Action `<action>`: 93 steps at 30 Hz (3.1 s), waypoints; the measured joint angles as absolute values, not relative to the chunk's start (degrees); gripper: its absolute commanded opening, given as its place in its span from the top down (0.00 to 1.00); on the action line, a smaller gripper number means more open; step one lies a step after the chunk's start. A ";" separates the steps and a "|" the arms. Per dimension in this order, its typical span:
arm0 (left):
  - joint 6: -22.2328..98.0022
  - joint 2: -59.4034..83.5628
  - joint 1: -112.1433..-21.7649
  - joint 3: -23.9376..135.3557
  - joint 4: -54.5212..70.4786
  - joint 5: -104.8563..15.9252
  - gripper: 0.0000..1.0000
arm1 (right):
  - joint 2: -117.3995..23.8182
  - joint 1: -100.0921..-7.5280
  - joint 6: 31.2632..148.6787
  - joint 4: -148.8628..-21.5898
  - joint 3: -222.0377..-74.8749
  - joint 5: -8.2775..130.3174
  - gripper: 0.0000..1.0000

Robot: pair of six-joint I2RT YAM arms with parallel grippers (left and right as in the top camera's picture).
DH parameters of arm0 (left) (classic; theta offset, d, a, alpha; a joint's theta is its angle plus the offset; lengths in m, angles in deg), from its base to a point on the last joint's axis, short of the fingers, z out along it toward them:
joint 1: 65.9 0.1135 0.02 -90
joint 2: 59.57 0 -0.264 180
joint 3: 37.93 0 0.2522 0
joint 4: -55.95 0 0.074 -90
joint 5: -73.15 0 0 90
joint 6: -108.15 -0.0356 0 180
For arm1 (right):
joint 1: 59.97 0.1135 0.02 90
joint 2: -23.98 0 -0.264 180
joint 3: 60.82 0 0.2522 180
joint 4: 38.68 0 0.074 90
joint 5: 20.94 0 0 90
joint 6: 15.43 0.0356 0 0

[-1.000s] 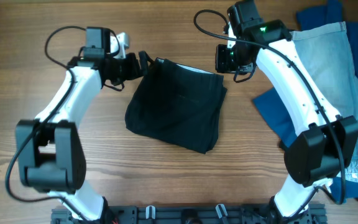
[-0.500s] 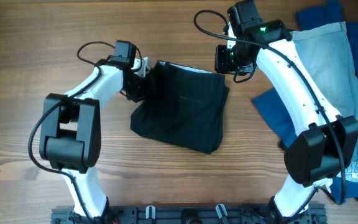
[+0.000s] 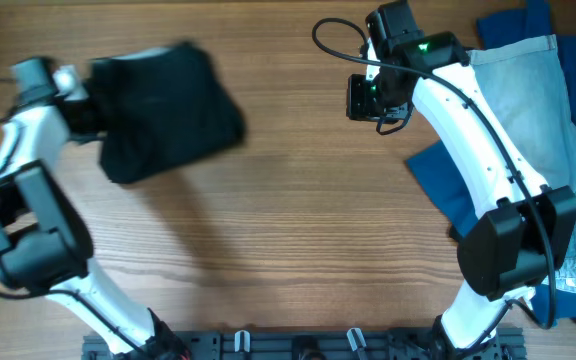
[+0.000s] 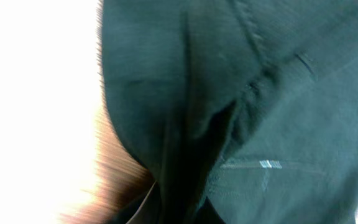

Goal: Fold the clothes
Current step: 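Grasp the folded shorts with the left gripper and drag them left, then place the folded shorts at the table's left edge and release the left gripper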

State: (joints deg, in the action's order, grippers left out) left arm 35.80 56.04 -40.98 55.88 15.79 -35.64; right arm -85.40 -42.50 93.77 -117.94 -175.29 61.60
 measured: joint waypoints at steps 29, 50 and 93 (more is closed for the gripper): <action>46.88 41.58 -26.46 55.95 -1.82 -38.30 0.51 | -85.40 -42.50 93.77 -118.98 -175.29 61.58 0.63; 28.87 57.12 -57.92 56.26 15.55 -18.78 0.93 | -85.40 -42.50 93.77 -120.56 -175.29 61.58 0.63; 27.60 59.24 -73.13 56.47 17.85 -14.41 0.00 | -85.40 -42.50 93.86 -109.30 -175.29 61.58 0.00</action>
State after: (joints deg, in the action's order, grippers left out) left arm 27.60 59.24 -73.13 56.47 17.85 -14.41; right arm -85.40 -42.50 93.86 -109.30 -175.29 61.58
